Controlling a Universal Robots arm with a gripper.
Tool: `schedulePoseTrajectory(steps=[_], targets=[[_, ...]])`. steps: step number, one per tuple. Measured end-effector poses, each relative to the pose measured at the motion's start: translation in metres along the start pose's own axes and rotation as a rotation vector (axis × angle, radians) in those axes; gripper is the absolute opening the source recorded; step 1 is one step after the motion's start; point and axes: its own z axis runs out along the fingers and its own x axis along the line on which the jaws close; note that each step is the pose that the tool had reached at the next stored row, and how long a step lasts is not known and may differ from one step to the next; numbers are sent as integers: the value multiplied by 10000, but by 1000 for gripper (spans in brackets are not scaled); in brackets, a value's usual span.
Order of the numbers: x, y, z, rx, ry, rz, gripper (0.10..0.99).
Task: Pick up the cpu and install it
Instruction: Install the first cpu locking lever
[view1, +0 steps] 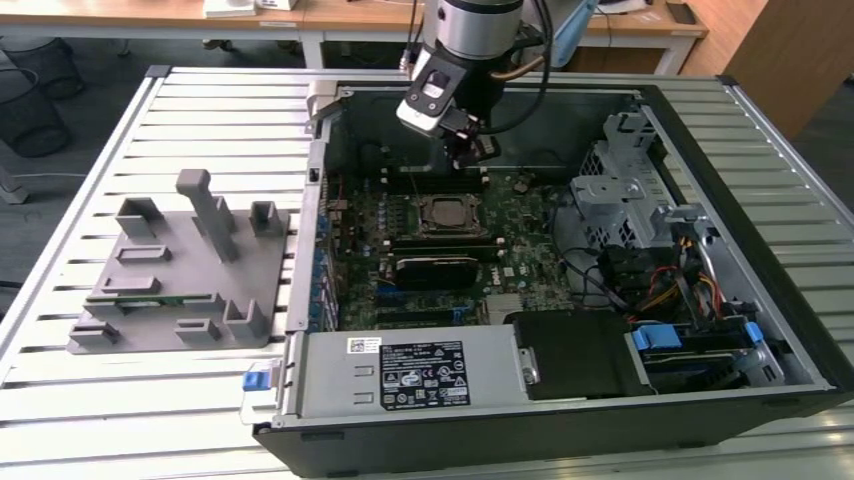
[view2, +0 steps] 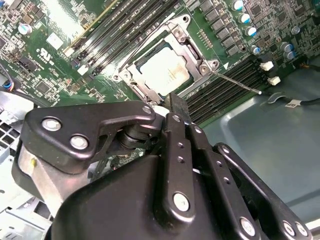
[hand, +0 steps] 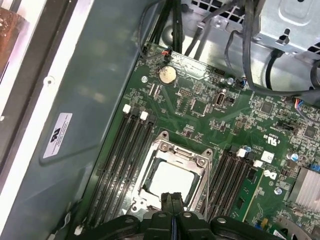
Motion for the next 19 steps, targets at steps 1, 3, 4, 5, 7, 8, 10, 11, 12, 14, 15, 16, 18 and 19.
schedulePoseTrajectory(steps=[1,3,4,5,7,8,10,11,12,14,15,16,18,19], targets=[[0,0,0,2,0,-48,106],[0,0,0,4,1,-150,106],[0,0,0,5,1,-200,106],[0,0,0,6,2,-247,106],[0,0,0,8,2,-340,106],[0,0,0,9,2,-384,106],[0,0,0,11,3,-475,106],[0,0,0,12,4,-518,106],[0,0,0,13,3,-559,106],[0,0,0,15,5,-640,106],[0,0,0,15,5,-680,106],[0,0,0,17,5,-720,106],[-1,0,0,19,5,-802,106],[-1,0,0,19,6,-841,106]])
